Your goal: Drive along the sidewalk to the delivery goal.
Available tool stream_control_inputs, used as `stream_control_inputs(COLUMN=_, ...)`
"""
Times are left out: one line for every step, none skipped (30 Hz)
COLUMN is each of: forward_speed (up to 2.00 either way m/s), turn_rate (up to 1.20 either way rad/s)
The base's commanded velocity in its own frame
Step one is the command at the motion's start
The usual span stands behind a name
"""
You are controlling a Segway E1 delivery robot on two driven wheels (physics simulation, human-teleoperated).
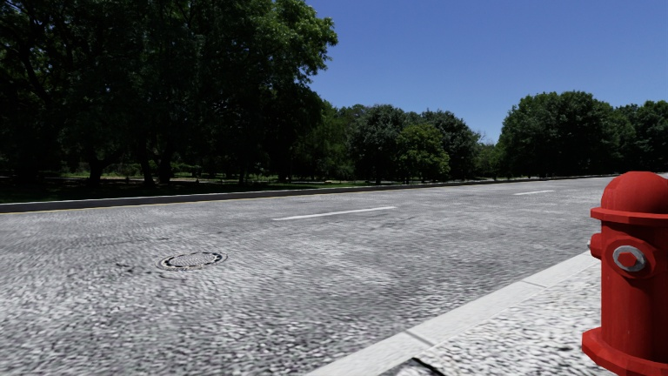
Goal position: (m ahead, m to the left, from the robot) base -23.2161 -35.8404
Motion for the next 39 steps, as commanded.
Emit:
stream_control_inputs(forward_speed=0.0, turn_rate=0.0)
stream_control_inputs(forward_speed=0.0, turn_rate=0.0)
stream_control_inputs(forward_speed=0.0, turn_rate=0.0)
stream_control_inputs(forward_speed=0.0, turn_rate=0.0)
stream_control_inputs(forward_speed=0.0, turn_rate=0.0)
stream_control_inputs(forward_speed=0.0, turn_rate=0.0)
stream_control_inputs(forward_speed=0.0, turn_rate=0.0)
stream_control_inputs(forward_speed=0.0, turn_rate=0.0)
stream_control_inputs(forward_speed=0.0, turn_rate=0.0)
stream_control_inputs(forward_speed=0.0, turn_rate=0.0)
stream_control_inputs(forward_speed=0.0, turn_rate=0.0)
stream_control_inputs(forward_speed=0.0, turn_rate=0.0)
stream_control_inputs(forward_speed=0.0, turn_rate=0.0)
stream_control_inputs(forward_speed=0.0, turn_rate=0.0)
stream_control_inputs(forward_speed=0.0, turn_rate=0.0)
stream_control_inputs(forward_speed=-0.02, turn_rate=0.0)
stream_control_inputs(forward_speed=-0.02, turn_rate=0.0)
stream_control_inputs(forward_speed=-0.29, turn_rate=0.0)
stream_control_inputs(forward_speed=-0.67, turn_rate=0.0)
stream_control_inputs(forward_speed=-0.82, turn_rate=-0.11)
stream_control_inputs(forward_speed=-0.82, turn_rate=-0.11)
stream_control_inputs(forward_speed=-0.92, turn_rate=-0.21)
stream_control_inputs(forward_speed=-0.96, turn_rate=-0.24)
stream_control_inputs(forward_speed=-0.98, turn_rate=-0.34)
stream_control_inputs(forward_speed=-0.98, turn_rate=-0.34)
stream_control_inputs(forward_speed=-0.98, turn_rate=-0.46)
stream_control_inputs(forward_speed=-0.99, turn_rate=-0.53)
stream_control_inputs(forward_speed=-0.99, turn_rate=-0.53)
stream_control_inputs(forward_speed=-0.99, turn_rate=-0.55)
stream_control_inputs(forward_speed=-1.0, turn_rate=-0.56)
stream_control_inputs(forward_speed=-1.0, turn_rate=-0.56)
stream_control_inputs(forward_speed=-1.0, turn_rate=-0.56)
stream_control_inputs(forward_speed=-1.0, turn_rate=-0.56)
stream_control_inputs(forward_speed=-1.0, turn_rate=-0.56)
stream_control_inputs(forward_speed=-1.0, turn_rate=-0.56)
stream_control_inputs(forward_speed=-1.0, turn_rate=-0.56)
stream_control_inputs(forward_speed=-1.0, turn_rate=-0.56)
stream_control_inputs(forward_speed=-1.0, turn_rate=-0.56)
stream_control_inputs(forward_speed=-1.0, turn_rate=-0.56)
